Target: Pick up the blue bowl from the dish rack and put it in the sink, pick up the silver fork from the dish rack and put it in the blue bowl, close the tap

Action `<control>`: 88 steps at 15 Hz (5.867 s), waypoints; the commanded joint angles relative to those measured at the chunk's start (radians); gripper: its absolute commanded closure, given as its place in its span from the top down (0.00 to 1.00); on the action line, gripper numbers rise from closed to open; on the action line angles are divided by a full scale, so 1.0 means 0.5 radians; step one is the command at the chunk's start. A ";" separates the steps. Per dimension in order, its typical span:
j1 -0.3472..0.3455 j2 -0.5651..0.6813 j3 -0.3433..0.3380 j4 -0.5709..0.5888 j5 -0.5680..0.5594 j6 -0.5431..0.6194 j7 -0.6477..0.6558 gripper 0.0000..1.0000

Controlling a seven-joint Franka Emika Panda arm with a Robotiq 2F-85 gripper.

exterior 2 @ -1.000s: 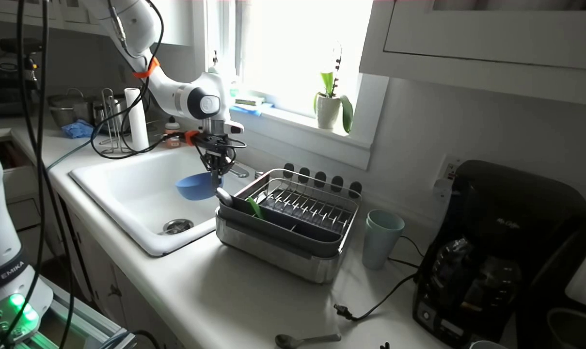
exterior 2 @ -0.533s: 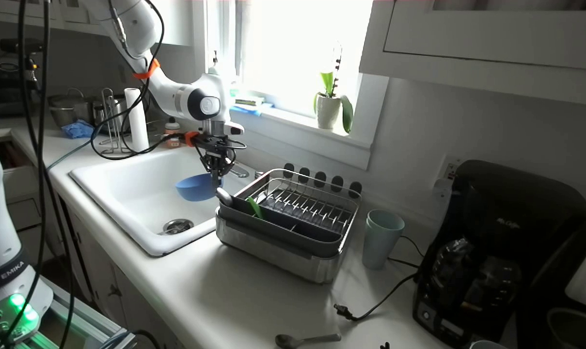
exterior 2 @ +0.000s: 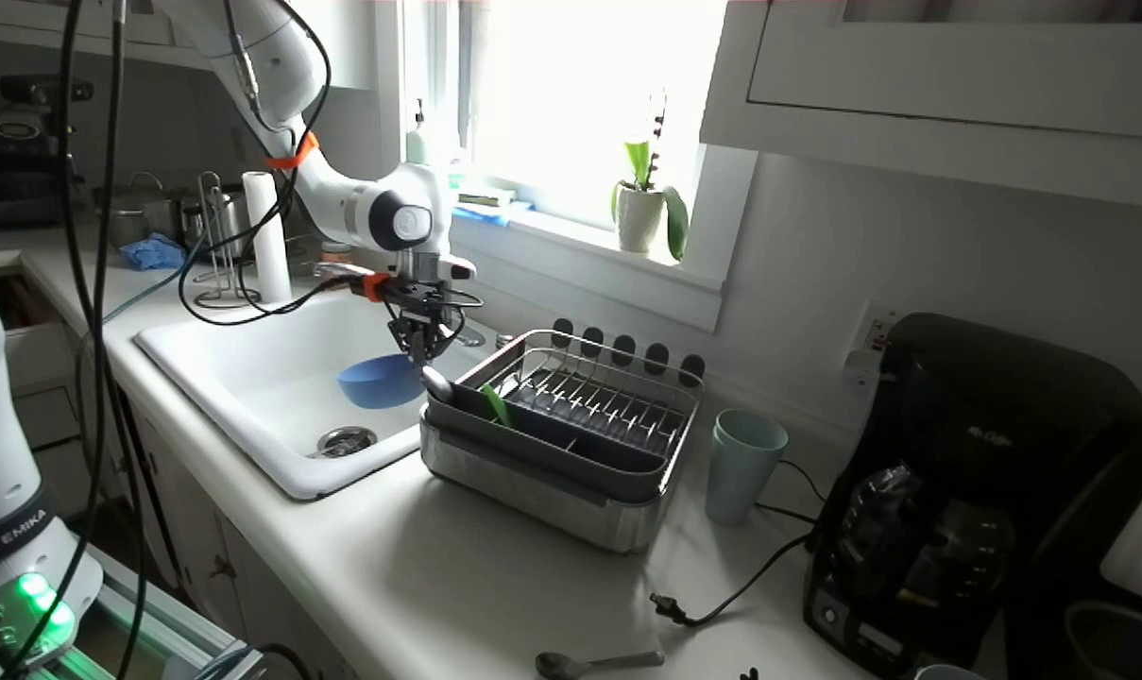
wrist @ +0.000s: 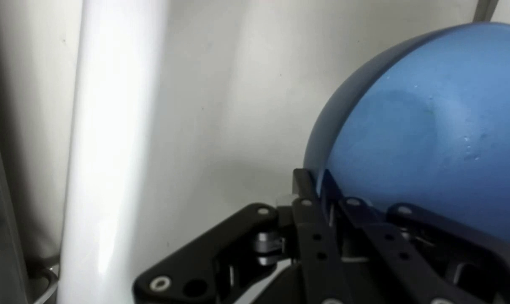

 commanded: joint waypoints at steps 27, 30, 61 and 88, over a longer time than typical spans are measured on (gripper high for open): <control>0.014 0.443 -0.047 0.163 0.013 0.236 0.075 0.02; 0.061 0.578 -0.101 0.250 -0.006 0.310 0.247 0.02; 0.091 -0.049 -0.269 0.495 -0.125 -0.579 0.556 1.00; -0.164 -0.473 -0.248 0.383 -0.326 -1.410 -0.415 1.00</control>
